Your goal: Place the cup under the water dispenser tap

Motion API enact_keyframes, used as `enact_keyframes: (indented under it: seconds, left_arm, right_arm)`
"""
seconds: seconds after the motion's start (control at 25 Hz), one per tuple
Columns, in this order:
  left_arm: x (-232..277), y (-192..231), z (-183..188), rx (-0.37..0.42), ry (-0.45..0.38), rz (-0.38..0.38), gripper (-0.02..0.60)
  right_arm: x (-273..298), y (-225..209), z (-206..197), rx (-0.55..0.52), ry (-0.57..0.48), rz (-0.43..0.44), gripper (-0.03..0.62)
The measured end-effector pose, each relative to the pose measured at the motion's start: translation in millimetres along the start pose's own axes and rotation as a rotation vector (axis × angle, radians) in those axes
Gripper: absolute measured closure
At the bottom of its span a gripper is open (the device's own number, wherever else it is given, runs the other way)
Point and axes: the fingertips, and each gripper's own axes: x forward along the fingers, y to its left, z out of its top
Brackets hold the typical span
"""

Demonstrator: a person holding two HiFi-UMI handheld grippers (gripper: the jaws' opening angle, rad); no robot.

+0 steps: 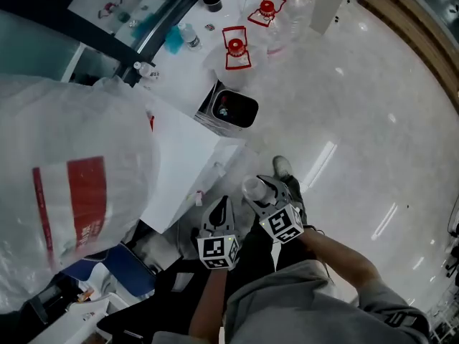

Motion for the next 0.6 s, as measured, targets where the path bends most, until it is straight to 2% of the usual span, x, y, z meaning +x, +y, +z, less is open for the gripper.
enact_keyframes:
  seconds: [0.32, 0.6]
  left_arm:
    - [11.9, 6.4, -11.1, 0.014, 0.006, 0.004, 0.571]
    - [34.3, 9.0, -28.7, 0.020, 0.021, 0.016, 0.571]
  right_arm:
    - [19.8, -15.6, -15.0, -0.020, 0.002, -0.018, 0.342]
    - [61.4, -26.6, -39.6, -0.050, -0.004, 0.005, 0.342]
